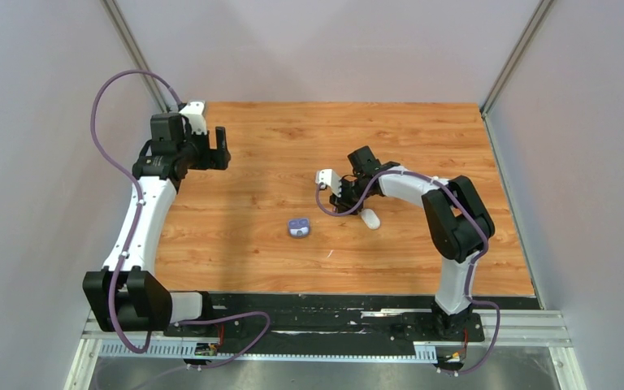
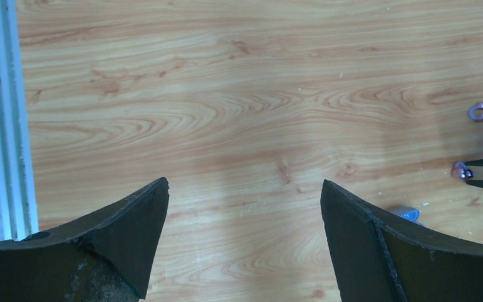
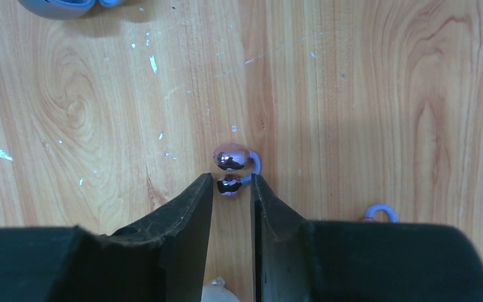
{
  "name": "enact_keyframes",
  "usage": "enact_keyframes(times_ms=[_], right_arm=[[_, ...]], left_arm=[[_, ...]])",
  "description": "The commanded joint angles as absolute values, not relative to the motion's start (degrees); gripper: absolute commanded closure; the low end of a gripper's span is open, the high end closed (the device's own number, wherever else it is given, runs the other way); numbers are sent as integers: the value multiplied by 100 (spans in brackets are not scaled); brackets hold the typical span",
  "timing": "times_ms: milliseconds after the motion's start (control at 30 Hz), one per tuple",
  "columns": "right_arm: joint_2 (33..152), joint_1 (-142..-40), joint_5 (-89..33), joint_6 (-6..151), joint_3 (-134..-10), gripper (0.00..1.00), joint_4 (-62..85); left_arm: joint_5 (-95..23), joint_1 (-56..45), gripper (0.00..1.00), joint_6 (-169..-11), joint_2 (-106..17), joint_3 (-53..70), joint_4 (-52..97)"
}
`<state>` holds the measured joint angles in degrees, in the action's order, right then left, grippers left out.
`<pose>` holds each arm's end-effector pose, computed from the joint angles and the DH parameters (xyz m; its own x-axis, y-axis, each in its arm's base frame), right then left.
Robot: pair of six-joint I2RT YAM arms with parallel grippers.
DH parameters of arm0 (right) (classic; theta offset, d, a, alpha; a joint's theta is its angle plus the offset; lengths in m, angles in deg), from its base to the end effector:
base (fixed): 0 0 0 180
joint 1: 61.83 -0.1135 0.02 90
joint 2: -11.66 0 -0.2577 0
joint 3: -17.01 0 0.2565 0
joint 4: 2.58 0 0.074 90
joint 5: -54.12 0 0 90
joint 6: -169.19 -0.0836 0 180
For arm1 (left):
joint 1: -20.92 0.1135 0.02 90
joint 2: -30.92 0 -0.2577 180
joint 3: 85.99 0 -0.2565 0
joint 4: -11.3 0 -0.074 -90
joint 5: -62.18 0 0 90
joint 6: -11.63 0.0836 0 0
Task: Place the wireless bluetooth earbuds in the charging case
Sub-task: Pick up the earbud.
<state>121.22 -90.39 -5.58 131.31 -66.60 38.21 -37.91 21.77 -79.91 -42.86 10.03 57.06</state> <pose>0.3265 0.2257 0.1098 -0.0315 -0.7931 -0.6083 -0.9978 0.0605 -0.0271 0.3278 -0.0098 0.3155 -0.5847 -0.0351 -0.8105 0.1122 0.9860 -0.1237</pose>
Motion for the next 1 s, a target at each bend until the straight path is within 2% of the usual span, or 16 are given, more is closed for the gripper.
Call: enact_keyframes(times_ms=[0, 167, 667, 833, 967], right_arm=[[12199, -9148, -479, 13113, -6638, 74, 3584], [12243, -9173, -495, 13105, -6628, 84, 3582], [12450, -9261, -613, 13026, -6709, 82, 3518], [12420, -9294, -564, 13022, -6682, 99, 3450], [12156, -9267, -392, 12676, -6807, 100, 3406]], left_arm=[[-4156, 2203, 4, -8175, -4293, 999, 5564], [-4372, 2203, 6, -8247, -4281, 1067, 5521], [-4966, 2206, 7, -8508, -4331, 1197, 5357], [-5163, 2205, 7, -8633, -4376, 1287, 5238], [-5714, 2204, 8, -8710, -4399, 1501, 4972]])
